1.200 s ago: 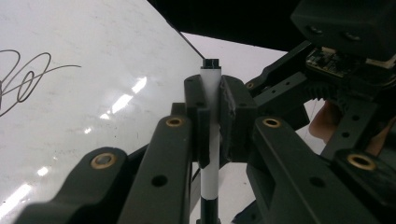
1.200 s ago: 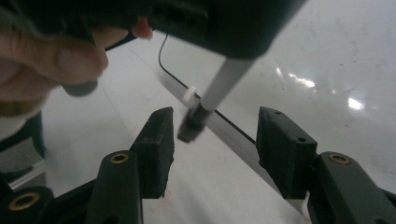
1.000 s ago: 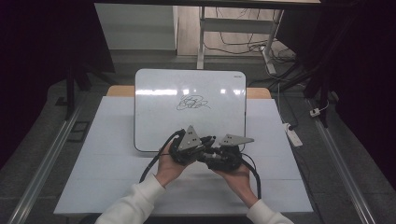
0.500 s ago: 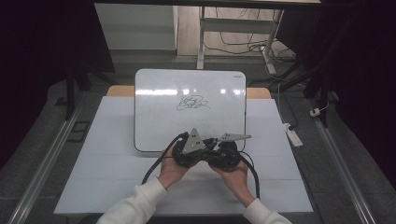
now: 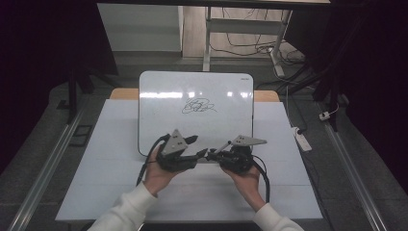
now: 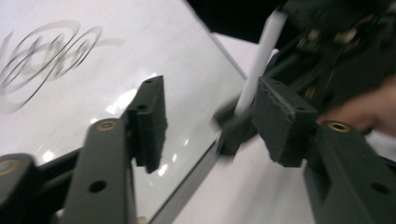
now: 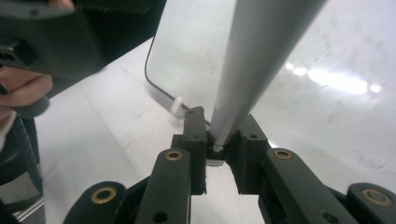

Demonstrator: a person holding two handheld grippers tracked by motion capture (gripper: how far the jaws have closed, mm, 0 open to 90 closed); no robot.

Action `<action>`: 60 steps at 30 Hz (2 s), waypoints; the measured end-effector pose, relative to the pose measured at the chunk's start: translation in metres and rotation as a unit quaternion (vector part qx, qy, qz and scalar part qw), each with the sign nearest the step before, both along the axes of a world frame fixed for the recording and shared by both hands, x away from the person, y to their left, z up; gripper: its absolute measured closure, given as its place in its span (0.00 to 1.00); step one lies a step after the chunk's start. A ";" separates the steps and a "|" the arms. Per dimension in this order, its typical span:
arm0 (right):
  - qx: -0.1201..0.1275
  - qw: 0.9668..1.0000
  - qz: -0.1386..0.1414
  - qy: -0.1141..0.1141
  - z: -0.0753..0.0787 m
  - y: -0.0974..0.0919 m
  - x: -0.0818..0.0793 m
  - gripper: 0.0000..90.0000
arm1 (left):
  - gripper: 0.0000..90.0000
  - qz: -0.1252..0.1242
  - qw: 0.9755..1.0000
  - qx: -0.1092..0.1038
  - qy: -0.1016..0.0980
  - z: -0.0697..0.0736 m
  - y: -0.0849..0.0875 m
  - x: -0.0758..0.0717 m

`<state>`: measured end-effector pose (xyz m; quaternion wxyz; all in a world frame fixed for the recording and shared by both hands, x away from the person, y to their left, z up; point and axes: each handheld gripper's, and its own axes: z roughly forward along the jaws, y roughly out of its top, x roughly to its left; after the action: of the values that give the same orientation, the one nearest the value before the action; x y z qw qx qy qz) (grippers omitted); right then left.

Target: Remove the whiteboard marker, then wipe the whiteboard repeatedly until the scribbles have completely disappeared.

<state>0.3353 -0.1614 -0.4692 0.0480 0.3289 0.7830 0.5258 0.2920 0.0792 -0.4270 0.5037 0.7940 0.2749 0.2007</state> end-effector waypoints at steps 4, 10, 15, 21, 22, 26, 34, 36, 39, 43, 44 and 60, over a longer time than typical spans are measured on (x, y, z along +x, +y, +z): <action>0.008 1.000 -0.004 -0.023 0.004 -0.006 0.000 0.86 | 0.40 0.019 0.999 -0.008 0.033 -0.007 0.035 -0.007; 0.024 0.998 -0.009 -0.051 0.011 -0.016 0.001 0.86 | 0.34 0.044 0.996 -0.005 0.074 -0.025 0.080 -0.021; 0.029 0.997 -0.014 -0.065 0.014 -0.023 0.002 0.86 | 0.34 0.065 0.993 -0.011 0.096 -0.041 0.110 -0.028; 0.032 0.996 -0.021 -0.082 0.016 -0.030 0.003 0.86 | 0.33 0.088 0.990 -0.004 0.107 -0.056 0.131 -0.032; 0.033 0.996 -0.021 -0.085 0.016 -0.031 0.003 0.86 | 0.33 0.096 0.990 0.001 0.108 -0.061 0.136 -0.034; 0.033 0.995 -0.025 -0.095 0.018 -0.034 0.003 0.86 | 0.33 0.104 0.989 0.006 0.106 -0.065 0.142 -0.038; 0.036 0.992 -0.035 -0.115 0.022 -0.039 0.002 0.86 | 0.32 0.114 0.988 0.011 0.107 -0.073 0.148 -0.042; 0.036 0.991 -0.036 -0.120 0.022 -0.040 0.001 0.86 | 0.32 0.112 0.988 0.008 0.111 -0.074 0.149 -0.041; 0.034 0.990 -0.037 -0.130 0.023 -0.040 0.001 0.86 | 0.32 0.111 0.987 0.005 0.116 -0.075 0.150 -0.039; 0.034 0.989 -0.036 -0.137 0.023 -0.040 0.001 0.86 | 0.31 0.110 0.987 0.005 0.120 -0.077 0.151 -0.038; 0.034 0.989 -0.036 -0.137 0.023 -0.040 0.001 0.86 | 0.31 0.110 0.987 0.005 0.120 -0.077 0.151 -0.038; 0.043 0.982 -0.056 -0.177 0.058 -0.017 0.056 0.86 | 0.31 0.107 0.986 0.013 0.130 -0.082 0.148 -0.034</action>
<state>0.3916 -0.1781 -0.4114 0.2008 0.2754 0.7190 0.6057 0.2580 0.2269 -0.5086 0.4295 0.7856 0.4185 0.1522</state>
